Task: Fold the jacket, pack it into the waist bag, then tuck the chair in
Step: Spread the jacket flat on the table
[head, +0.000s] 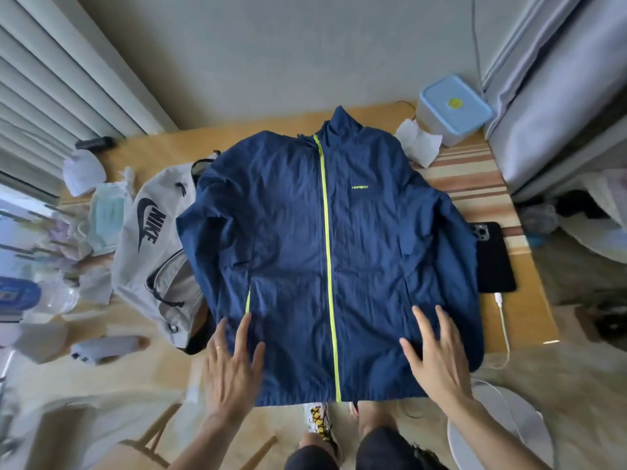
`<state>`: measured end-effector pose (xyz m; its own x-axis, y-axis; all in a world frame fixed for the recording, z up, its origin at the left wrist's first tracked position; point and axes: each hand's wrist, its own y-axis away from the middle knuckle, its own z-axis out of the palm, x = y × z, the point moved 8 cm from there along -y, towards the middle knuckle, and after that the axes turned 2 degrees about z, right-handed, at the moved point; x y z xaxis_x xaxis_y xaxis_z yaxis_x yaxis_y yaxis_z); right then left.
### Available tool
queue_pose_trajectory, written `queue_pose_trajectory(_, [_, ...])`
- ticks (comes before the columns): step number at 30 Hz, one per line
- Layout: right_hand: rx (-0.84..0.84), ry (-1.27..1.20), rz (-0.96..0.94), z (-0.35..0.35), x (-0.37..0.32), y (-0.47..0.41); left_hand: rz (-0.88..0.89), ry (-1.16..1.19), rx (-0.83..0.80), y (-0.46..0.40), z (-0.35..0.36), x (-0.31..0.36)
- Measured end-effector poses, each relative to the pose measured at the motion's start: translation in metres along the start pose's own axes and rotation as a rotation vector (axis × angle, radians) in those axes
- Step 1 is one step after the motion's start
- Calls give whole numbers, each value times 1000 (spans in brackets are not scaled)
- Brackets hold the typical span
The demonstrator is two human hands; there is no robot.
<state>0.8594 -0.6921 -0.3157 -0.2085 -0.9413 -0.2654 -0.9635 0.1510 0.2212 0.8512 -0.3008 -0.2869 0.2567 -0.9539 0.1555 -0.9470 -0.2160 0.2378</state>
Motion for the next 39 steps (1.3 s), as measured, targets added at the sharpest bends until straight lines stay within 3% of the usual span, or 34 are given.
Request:
queue_pose_trajectory(5, [-12, 40, 179, 3, 25, 37, -147, 249, -162, 19, 21, -29])
queue_pose_trajectory(12, [-24, -220, 536, -7, 50, 52, -475, 756, -335, 28, 33, -57])
queue_pose_trajectory(23, [111, -484, 643, -71, 53, 111, -380, 1087, -309, 73, -24, -89])
queue_pose_trajectory(29, [179, -976, 768, -101, 52, 89, -427, 1428, -325, 57, -77, -83])
queue_pose_trajectory(34, [90, -1679, 911, -110, 22, -7, -628, 1725, -409, -12, -99, -47])
queue_pose_trajectory(36, [68, -1767, 935, -108, 14, -51, -699, 1819, -346, -49, -107, -35])
queue_pose_trajectory(39, [75, -1800, 937, -102, 10, -114, -654, 1818, -313, -106, -115, -19])
